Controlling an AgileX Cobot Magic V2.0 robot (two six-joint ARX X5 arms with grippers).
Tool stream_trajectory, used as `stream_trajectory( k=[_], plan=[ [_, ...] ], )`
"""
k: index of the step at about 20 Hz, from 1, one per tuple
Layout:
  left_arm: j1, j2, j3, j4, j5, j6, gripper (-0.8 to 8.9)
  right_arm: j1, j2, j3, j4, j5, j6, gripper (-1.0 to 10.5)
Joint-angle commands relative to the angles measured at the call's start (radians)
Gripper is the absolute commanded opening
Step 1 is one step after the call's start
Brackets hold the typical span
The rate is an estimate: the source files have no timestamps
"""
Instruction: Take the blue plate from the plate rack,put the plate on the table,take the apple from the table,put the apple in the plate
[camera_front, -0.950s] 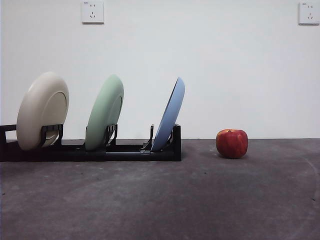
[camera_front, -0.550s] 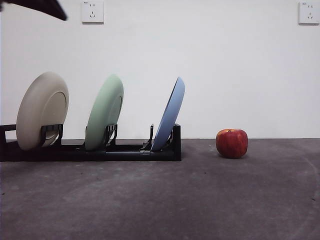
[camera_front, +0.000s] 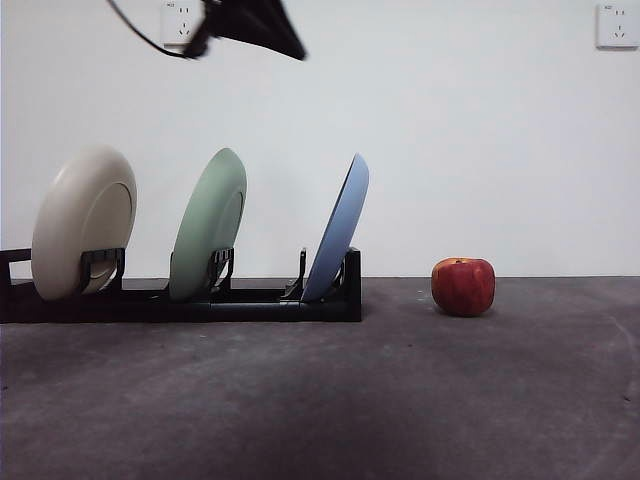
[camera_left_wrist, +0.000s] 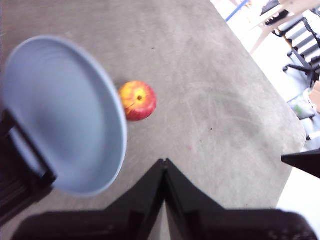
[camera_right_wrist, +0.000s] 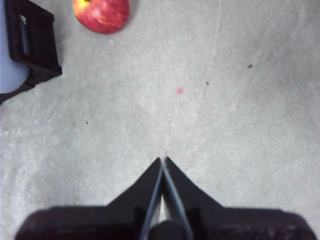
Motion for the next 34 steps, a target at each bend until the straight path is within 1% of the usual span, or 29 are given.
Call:
stream_trajectory(
  k=[1,2,4,7,8,14,18,23,24,25,26,27,34],
  plan=[
    [-0.03,0.085,0.063,0.0,-0.027,0.018,0.02,0.001,0.002,0.005,-0.024,-0.002,-0.019,0.0],
    [-0.044,0.116,0.084,0.005,-0.045,0.017,0.25,0.001,0.002,0.005,-0.039,-0.002,-0.034,0.0],
    [-0.068,0.151,0.103,0.011,-0.106,0.017,1.52,0.001,0.001,0.005,-0.068,0.005,-0.056,0.0],
    [-0.091,0.178,0.103,0.027,-0.167,0.018,2.65,0.001,0.001,0.005,-0.095,0.04,-0.06,0.0],
    [-0.097,0.188,0.103,0.04,-0.171,0.017,2.67,0.001,0.001,0.005,-0.096,0.043,-0.06,0.0],
    [-0.121,0.235,0.103,0.11,-0.282,0.011,2.67,0.001,0.001,0.005,-0.097,0.043,-0.06,0.0],
    [-0.124,0.254,0.103,0.146,-0.29,0.008,2.66,0.001,0.001,0.005,-0.103,0.043,-0.06,0.0],
    [-0.124,0.289,0.103,0.137,-0.282,0.007,2.45,0.001,0.001,0.005,-0.102,0.046,-0.064,0.0],
    [-0.124,0.289,0.103,0.14,-0.283,0.007,2.13,0.001,0.001,0.005,-0.103,0.056,-0.064,0.0],
    [-0.126,0.289,0.103,0.144,-0.283,0.009,1.11,0.001,0.001,0.005,-0.102,0.066,-0.064,0.0],
    [-0.126,0.289,0.103,0.144,-0.282,0.011,0.37,0.001,0.001,0.005,-0.102,0.069,-0.066,0.0],
    [-0.125,0.289,0.103,0.14,-0.282,0.011,-0.03,0.001,0.001,0.005,-0.102,0.069,-0.073,0.0],
    [-0.123,0.289,0.103,0.138,-0.282,0.018,-0.08,0.001,0.001,0.005,-0.101,0.069,-0.083,0.0]
  ],
)
